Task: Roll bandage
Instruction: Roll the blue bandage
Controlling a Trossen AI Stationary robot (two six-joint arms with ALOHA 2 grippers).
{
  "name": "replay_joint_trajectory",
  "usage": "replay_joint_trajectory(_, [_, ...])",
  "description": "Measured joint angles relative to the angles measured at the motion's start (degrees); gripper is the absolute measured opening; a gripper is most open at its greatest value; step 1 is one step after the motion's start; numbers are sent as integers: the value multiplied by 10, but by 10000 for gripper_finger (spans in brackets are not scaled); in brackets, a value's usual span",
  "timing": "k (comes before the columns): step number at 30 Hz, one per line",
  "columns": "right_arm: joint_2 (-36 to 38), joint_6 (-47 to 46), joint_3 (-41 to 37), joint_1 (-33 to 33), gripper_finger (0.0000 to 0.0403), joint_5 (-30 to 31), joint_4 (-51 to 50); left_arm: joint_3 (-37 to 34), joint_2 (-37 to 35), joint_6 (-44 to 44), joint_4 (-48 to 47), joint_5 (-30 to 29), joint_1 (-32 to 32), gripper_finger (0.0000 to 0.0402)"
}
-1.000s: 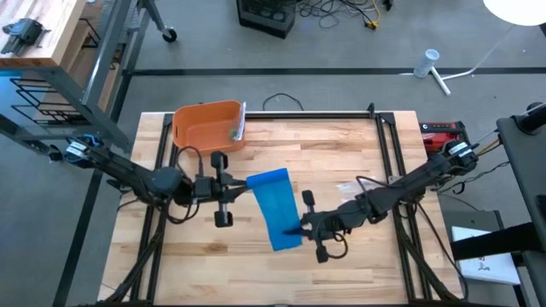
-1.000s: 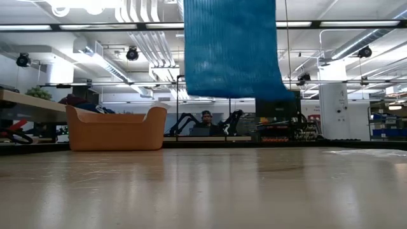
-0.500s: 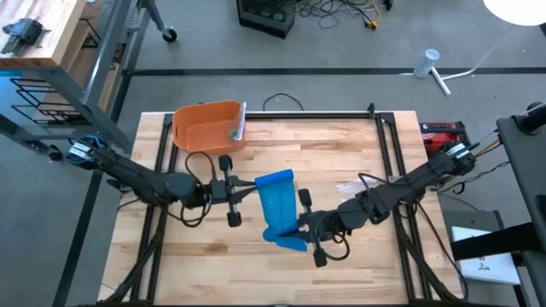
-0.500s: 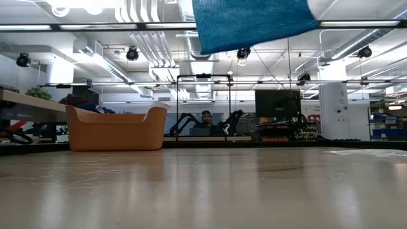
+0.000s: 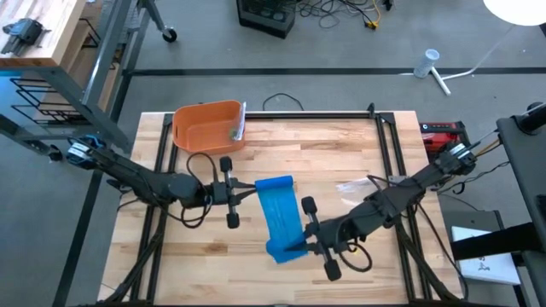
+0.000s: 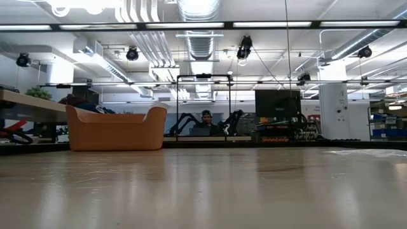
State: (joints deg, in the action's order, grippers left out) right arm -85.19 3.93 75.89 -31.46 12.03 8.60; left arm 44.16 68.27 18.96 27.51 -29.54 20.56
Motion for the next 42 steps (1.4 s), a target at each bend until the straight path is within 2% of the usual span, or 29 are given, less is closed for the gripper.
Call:
replay_joint_trajectory(4, [0, 1, 26, 5, 0, 6, -1, 0, 0, 0, -19, 3, 0, 0])
replay_joint_trajectory(12, [6, 1, 77, 11, 0, 60, -12, 0, -1, -4, -33, 21, 4, 0])
replay_joint_trajectory(19, [7, -18, 101, 38, 0, 62, -12, 0, -1, -14, -56, 34, 5, 0])
replay_joint_trajectory(24, [7, -43, 103, 69, 0, 60, -10, 0, -1, -14, -63, 77, 9, 0])
replay_joint_trajectory(34, [7, -130, 103, 140, 0, 55, -65, 2, 0, 40, -99, 75, 52, 0])
replay_joint_trajectory(38, [7, -169, 103, 160, 0, 55, -104, 23, 0, 42, -146, 71, 65, 0])
replay_joint_trajectory(42, [7, -198, 102, 178, 0, 27, -145, 60, 0, -3, -253, 71, 76, 0])
